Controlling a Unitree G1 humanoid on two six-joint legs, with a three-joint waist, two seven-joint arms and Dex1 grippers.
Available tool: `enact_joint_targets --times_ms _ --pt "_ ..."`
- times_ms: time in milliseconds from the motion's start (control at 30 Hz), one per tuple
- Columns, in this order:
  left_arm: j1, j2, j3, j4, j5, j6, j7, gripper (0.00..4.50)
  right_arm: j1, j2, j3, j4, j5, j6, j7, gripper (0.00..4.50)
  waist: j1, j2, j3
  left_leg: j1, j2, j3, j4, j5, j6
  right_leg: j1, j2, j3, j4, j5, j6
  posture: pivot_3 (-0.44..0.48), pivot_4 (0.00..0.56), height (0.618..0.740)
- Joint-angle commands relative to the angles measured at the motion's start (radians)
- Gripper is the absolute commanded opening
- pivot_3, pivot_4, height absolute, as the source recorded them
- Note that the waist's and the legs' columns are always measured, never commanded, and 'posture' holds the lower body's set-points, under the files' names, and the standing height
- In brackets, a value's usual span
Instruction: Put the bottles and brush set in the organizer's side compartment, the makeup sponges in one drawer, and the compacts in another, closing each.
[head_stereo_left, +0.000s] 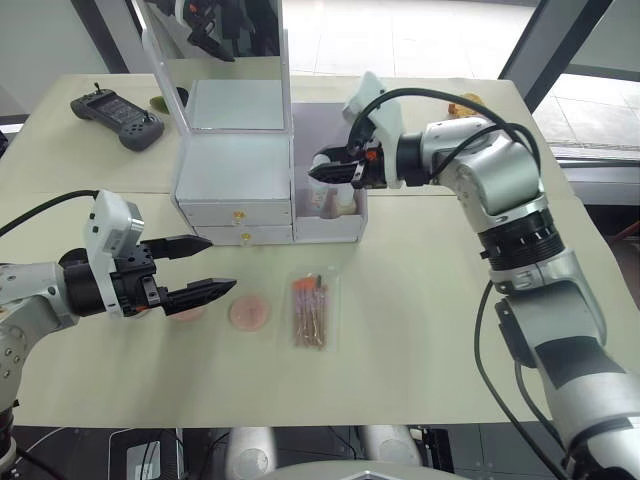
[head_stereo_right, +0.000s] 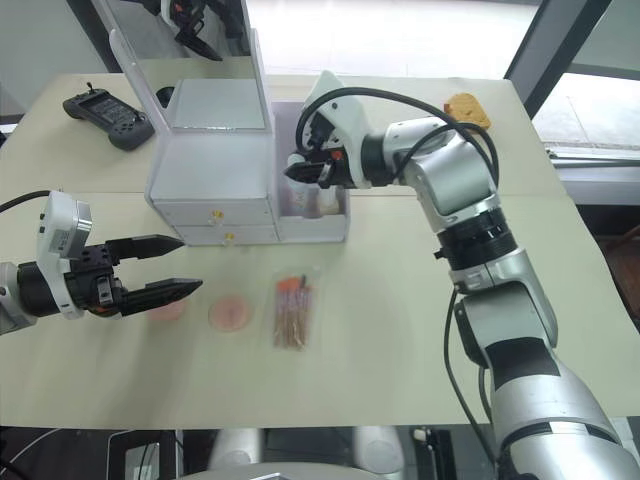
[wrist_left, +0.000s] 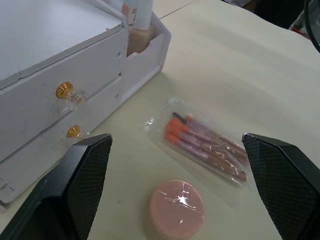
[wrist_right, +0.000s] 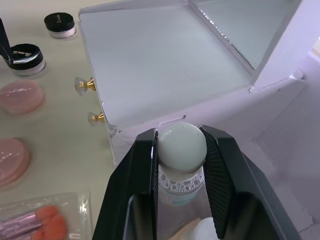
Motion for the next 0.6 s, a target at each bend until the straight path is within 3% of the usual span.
enact_joint_targets --times_ms 33,167,200,433,500,600 --pt "0.002 0.023 0.025 -0.021 -0.013 -0.017 -0.005 4.50 -0.040 0.017 0.002 0.053 -0.055 -0.061 0.023 0.91 0.000 0.000 0.000 0.000 0.000 0.000 0.000 0.000 0.000 0.000 0.000 0.000 0.000 0.000 0.000 0.000 0.150 0.705" --pt "0.004 0.034 0.029 -0.011 -0.009 -0.024 -0.011 4.50 -0.057 0.038 0.000 0.113 -0.091 -0.089 0.042 0.91 0.000 0.000 0.000 0.000 0.000 0.000 0.000 0.000 0.000 0.000 0.000 0.000 0.000 0.000 0.000 0.000 0.150 0.705" --pt "0.003 0.035 0.029 -0.010 -0.009 -0.025 -0.010 4.50 -0.059 0.042 -0.003 0.119 -0.095 -0.091 0.048 1.66 0.000 0.000 0.000 0.000 0.000 0.000 0.000 0.000 0.000 0.000 0.000 0.000 0.000 0.000 0.000 0.000 0.150 0.705" --pt "-0.009 0.036 0.025 0.006 -0.010 -0.029 -0.008 4.50 -0.085 0.032 -0.056 0.119 -0.077 -0.060 0.092 4.03 0.000 0.000 0.000 0.000 0.000 0.000 -0.001 0.000 0.000 0.000 0.000 0.000 0.000 0.000 0.000 0.000 0.150 0.705" --pt "-0.009 0.038 0.033 0.025 -0.007 -0.037 -0.017 4.50 -0.100 0.006 -0.099 0.103 -0.052 -0.038 0.110 4.45 0.000 0.001 0.000 0.000 0.000 0.000 -0.001 0.000 0.000 0.000 0.000 0.000 0.000 0.000 0.000 0.000 0.150 0.705" --pt "-0.016 0.045 0.060 0.078 -0.004 -0.057 -0.038 4.50 -0.110 -0.052 -0.179 0.069 -0.006 -0.011 0.133 4.45 0.005 0.001 0.000 0.000 0.000 0.000 -0.001 0.000 0.000 0.000 0.000 0.000 0.000 0.000 0.000 0.000 0.150 0.705"
